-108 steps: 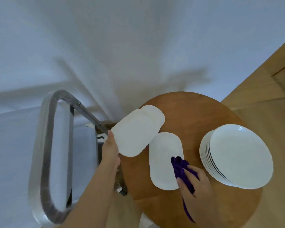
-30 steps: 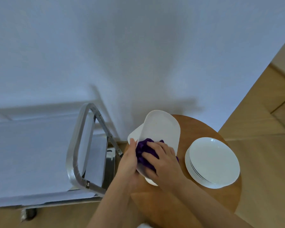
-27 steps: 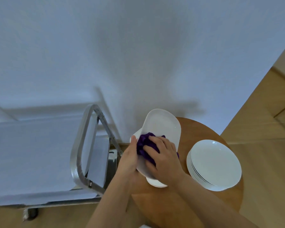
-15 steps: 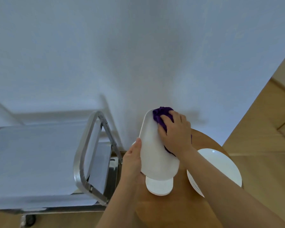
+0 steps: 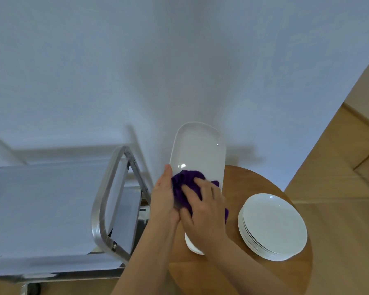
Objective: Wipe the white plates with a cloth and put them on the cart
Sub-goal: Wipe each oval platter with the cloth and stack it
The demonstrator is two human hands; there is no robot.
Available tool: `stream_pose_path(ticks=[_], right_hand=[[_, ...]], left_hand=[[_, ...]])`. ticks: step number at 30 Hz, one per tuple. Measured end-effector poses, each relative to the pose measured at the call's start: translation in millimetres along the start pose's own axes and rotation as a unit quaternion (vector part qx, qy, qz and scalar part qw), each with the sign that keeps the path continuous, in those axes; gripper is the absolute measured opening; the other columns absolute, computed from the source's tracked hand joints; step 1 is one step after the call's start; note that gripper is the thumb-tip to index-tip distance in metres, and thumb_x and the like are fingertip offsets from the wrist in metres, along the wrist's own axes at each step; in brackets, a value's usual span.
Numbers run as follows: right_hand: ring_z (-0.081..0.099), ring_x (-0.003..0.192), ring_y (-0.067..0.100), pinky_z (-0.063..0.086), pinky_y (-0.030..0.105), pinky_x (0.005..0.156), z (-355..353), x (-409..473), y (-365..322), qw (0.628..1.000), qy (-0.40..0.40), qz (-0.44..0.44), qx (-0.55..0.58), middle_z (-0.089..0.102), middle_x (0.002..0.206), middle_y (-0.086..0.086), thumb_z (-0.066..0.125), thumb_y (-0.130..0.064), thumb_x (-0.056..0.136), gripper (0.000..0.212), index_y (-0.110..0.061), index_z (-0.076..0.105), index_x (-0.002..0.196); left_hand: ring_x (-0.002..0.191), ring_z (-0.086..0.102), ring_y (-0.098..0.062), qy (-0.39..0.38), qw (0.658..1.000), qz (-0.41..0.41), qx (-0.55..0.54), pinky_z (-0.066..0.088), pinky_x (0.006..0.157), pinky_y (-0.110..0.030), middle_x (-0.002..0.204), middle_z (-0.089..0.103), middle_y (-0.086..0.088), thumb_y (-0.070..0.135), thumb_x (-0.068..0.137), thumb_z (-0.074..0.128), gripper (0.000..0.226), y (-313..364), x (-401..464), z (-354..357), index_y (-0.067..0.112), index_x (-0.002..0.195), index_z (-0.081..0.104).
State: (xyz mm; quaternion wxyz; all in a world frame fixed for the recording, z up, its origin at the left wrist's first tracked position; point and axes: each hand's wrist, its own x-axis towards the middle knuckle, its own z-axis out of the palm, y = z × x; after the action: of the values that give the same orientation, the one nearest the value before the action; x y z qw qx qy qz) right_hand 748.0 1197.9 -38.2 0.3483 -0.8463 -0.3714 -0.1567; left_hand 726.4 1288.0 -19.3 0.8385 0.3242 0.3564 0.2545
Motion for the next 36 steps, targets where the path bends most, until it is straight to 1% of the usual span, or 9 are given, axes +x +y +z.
stream_pose_path(ticks=[5, 10, 17, 22, 25, 29, 32, 34, 36], right_hand=[[0.058, 0.108, 0.032, 0.049, 0.046, 0.088, -3.3, 3.4, 0.8, 0.996, -0.054, -0.058, 0.039, 0.063, 0.118, 0.008, 0.042, -0.027, 0.078, 0.041, -0.016, 0.068, 0.108], [0.057, 0.101, 0.029, 0.046, 0.041, 0.083, 0.4, 25.3, 6.2, 0.994, -0.043, -0.08, 0.058, 0.062, 0.113, 0.007, 0.044, -0.028, 0.076, 0.037, -0.014, 0.066, 0.102], [0.048, 0.11, 0.034, 0.039, 0.044, 0.091, -2.0, 81.5, 32.9, 0.997, -0.024, 0.023, 0.066, 0.055, 0.123, 0.012, 0.041, -0.027, 0.083, 0.041, -0.009, 0.063, 0.113], [0.038, 0.118, 0.029, 0.035, 0.041, 0.097, -2.4, 87.7, 29.0, 0.984, 0.01, 0.15, 0.095, 0.042, 0.135, 0.007, 0.044, -0.025, 0.093, 0.035, -0.016, 0.051, 0.125], [0.04, 0.119, 0.027, 0.037, 0.044, 0.102, -10.6, 89.4, 19.2, 0.905, -0.061, 0.337, 0.254, 0.038, 0.135, 0.006, 0.041, -0.058, 0.086, 0.056, -0.024, 0.041, 0.132], [0.064, 0.095, 0.027, 0.053, 0.044, 0.084, -31.6, 88.8, 6.1, 0.62, -0.12, 0.455, 0.627, 0.064, 0.106, 0.009, 0.064, -0.085, 0.037, 0.104, -0.021, 0.054, 0.118], [0.067, 0.091, 0.029, 0.055, 0.045, 0.078, -41.6, 90.0, 11.1, 0.571, -0.099, 0.451, 0.678, 0.066, 0.098, 0.011, 0.08, -0.065, 0.04, 0.086, -0.017, 0.058, 0.109], [0.068, 0.086, 0.03, 0.056, 0.045, 0.073, -43.9, 89.6, 19.3, 0.573, -0.064, 0.45, 0.682, 0.068, 0.093, 0.011, 0.078, -0.041, 0.061, 0.051, -0.018, 0.061, 0.103], [0.07, 0.074, 0.025, 0.056, 0.041, 0.063, -46.0, 87.6, 26.2, 0.587, -0.026, 0.439, 0.68, 0.07, 0.084, 0.007, 0.072, -0.023, 0.072, 0.021, -0.02, 0.064, 0.092]], left_hand=[[0.085, 0.072, -0.028, 0.006, 0.998, -0.022, 0.058, 0.058, 0.061, -0.033, 0.096, 0.073, -0.018, 0.049, 0.084, 0.061, 0.053, 3.1, -3.3, -7.7, 0.001, 0.104, 0.068], [0.094, 0.07, -0.025, -0.012, 0.987, 0.028, 0.159, 0.056, 0.081, -0.038, 0.099, 0.074, -0.01, 0.062, 0.076, 0.052, 0.061, 7.4, -9.8, -6.7, 0.013, 0.108, 0.068], [0.085, 0.063, -0.035, 0.002, 0.98, 0.079, 0.18, 0.051, 0.085, -0.055, 0.093, 0.067, -0.02, 0.049, 0.084, 0.058, 0.047, -12.7, -31.6, -7.4, 0.002, 0.084, 0.065], [0.078, 0.068, -0.024, -0.034, 0.97, 0.161, 0.181, 0.057, 0.064, -0.03, 0.081, 0.073, -0.007, 0.039, 0.087, 0.059, 0.023, -8.1, -31.8, -0.4, 0.025, 0.086, 0.077], [0.074, 0.066, -0.001, -0.032, 0.922, 0.262, 0.284, 0.054, 0.065, -0.017, 0.076, 0.071, 0.017, 0.039, 0.09, 0.057, 0.019, -7.2, -34.9, 1.1, 0.048, 0.099, 0.072], [0.078, 0.068, -0.013, -0.043, 0.733, 0.453, 0.505, 0.055, 0.064, -0.022, 0.096, 0.073, 0.001, 0.072, 0.083, 0.035, 0.077, 0.5, -39.8, 3.7, 0.015, 0.127, 0.06], [0.097, 0.07, -0.024, -0.056, 0.616, 0.554, 0.557, 0.059, 0.075, -0.034, 0.113, 0.07, -0.01, 0.062, 0.091, 0.031, 0.071, 3.9, -37.8, 2.7, 0.006, 0.12, 0.065], [0.112, 0.063, -0.023, -0.066, 0.607, 0.553, 0.567, 0.055, 0.088, -0.041, 0.121, 0.066, -0.007, 0.064, 0.091, 0.031, 0.072, 3.6, -39.1, 0.7, 0.008, 0.119, 0.065], [0.135, 0.037, -0.014, -0.064, 0.703, 0.46, 0.538, 0.035, 0.109, -0.042, 0.138, 0.049, 0.005, 0.076, 0.083, 0.03, 0.079, 1.2, -40.1, -1.3, 0.018, 0.128, 0.058]])
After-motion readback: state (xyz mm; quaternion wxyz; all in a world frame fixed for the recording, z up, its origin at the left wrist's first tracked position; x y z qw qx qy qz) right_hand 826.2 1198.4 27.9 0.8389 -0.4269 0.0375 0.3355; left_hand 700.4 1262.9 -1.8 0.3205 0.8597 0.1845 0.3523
